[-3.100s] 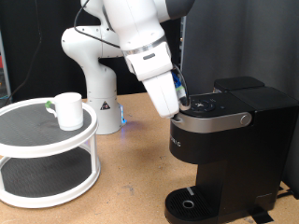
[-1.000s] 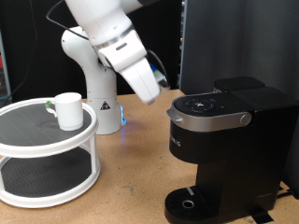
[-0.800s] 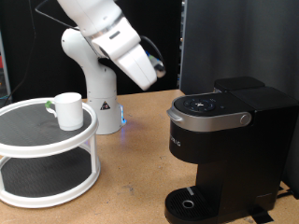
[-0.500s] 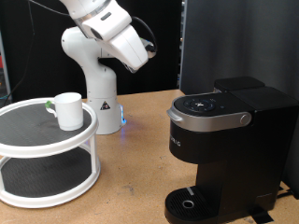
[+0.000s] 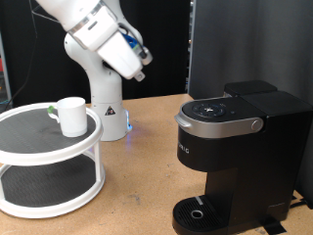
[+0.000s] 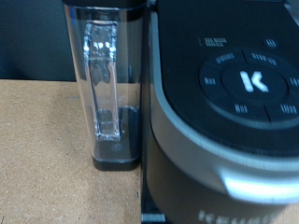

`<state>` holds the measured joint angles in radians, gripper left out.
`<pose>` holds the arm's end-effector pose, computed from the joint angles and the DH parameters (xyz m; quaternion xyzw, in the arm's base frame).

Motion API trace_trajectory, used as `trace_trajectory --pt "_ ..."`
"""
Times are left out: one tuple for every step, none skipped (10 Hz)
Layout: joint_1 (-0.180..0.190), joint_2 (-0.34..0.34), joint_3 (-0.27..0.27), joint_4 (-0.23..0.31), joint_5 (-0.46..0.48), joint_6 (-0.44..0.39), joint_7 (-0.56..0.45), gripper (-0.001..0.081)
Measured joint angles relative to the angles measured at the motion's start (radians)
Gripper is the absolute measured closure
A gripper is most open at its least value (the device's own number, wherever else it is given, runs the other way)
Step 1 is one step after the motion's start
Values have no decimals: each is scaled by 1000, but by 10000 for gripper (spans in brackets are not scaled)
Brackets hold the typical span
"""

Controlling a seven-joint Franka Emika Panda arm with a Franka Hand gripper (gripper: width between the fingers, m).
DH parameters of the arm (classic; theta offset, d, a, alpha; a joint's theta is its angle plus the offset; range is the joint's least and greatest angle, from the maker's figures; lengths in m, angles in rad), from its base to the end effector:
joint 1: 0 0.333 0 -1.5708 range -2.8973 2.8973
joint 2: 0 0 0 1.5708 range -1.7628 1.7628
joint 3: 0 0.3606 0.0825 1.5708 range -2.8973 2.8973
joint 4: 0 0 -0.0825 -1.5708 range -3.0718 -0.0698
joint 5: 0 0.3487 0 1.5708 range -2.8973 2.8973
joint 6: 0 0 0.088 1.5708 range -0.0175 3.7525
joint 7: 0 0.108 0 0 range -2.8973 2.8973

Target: Make a cup of coffee with the keurig machine

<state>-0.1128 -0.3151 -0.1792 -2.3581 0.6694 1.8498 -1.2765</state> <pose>0.3846 -0.0706 0.5093 -0.8751 -0.3393 -0.1642 0.3034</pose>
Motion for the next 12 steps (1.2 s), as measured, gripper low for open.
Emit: trace_trajectory --pt "-15 -14 -10 -20 -4 -2 3 804" --pt "-23 -38 -20 -38 -4 -7 3 804" --pt "-22 -35 -18 -38 -4 -7 3 804" --pt "-22 -35 -17 -46 23 29 13 804" --pt "-23 -42 -19 -66 70 67 29 804" --pt "-28 -58 -22 -90 103 90 57 804" --pt "-39 -81 -25 -112 107 91 87 804" --pt "-53 -108 -32 -130 92 65 93 804" --pt "-66 -133 -46 -141 64 15 90 804" --pt "-80 -156 -63 -144 25 -41 85 804" --pt "-92 -178 -78 -146 -16 -88 81 804" --pt "-106 -201 -87 -152 -40 -111 80 804"
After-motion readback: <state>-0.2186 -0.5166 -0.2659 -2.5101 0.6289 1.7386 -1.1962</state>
